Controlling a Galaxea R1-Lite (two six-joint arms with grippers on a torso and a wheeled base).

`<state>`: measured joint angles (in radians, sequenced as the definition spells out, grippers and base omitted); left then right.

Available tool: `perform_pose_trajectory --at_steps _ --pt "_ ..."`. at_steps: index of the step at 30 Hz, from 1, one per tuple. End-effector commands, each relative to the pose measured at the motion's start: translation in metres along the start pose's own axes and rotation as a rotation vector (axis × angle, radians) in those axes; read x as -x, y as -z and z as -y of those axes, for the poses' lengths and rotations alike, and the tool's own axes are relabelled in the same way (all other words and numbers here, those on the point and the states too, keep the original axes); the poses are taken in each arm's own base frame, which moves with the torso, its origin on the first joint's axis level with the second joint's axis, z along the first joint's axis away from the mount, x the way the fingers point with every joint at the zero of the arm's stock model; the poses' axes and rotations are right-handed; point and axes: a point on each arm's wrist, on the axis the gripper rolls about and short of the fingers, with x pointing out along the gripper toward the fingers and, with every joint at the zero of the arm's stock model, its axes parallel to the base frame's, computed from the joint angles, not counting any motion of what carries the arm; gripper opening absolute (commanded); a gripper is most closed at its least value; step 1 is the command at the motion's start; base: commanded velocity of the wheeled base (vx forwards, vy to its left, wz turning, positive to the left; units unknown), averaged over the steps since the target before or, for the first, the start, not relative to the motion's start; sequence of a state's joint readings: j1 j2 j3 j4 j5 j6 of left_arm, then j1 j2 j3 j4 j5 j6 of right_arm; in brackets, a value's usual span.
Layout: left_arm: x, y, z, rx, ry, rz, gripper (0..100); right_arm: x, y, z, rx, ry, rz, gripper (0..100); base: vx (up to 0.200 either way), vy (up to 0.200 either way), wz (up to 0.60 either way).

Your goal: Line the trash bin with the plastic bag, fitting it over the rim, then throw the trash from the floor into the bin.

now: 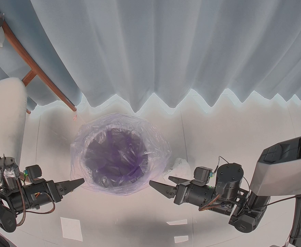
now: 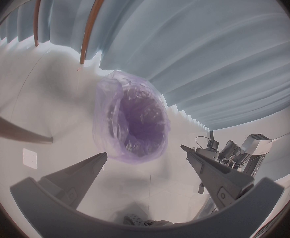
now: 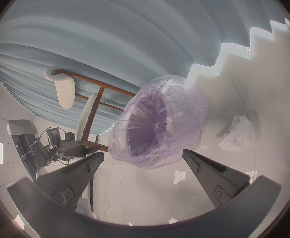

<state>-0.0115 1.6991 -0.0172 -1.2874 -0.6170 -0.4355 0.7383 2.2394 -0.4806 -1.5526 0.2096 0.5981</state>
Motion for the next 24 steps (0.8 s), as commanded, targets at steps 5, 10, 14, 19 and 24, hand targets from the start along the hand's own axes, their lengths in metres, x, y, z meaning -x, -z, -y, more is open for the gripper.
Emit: perform_pose_trajectory --at_steps 5,10,14,19,24 --pt "0.015 0.002 -0.001 0.035 -0.053 0.014 100 -0.016 -0.009 0.001 -0.06 -0.033 0.06 100 0.0 0.0 0.0" --pt "0.01 0.005 -0.008 0.064 -0.077 -0.015 100 -0.029 -0.004 0.01 -0.069 -0.015 0.067 100 0.0 0.0 0.0" --pt "-0.002 0.013 -0.023 0.117 -0.132 -0.074 100 -0.037 0.004 0.019 -0.076 0.018 0.067 100 0.0 0.0 0.0" --pt "-0.022 0.013 -0.036 0.137 -0.134 -0.107 100 -0.041 0.003 0.019 -0.074 0.015 0.077 100 0.0 0.0 0.0" --pt "-0.043 0.007 -0.047 0.132 -0.123 -0.113 100 -0.037 -0.009 0.008 -0.058 -0.012 0.112 100 0.0 0.0 0.0"
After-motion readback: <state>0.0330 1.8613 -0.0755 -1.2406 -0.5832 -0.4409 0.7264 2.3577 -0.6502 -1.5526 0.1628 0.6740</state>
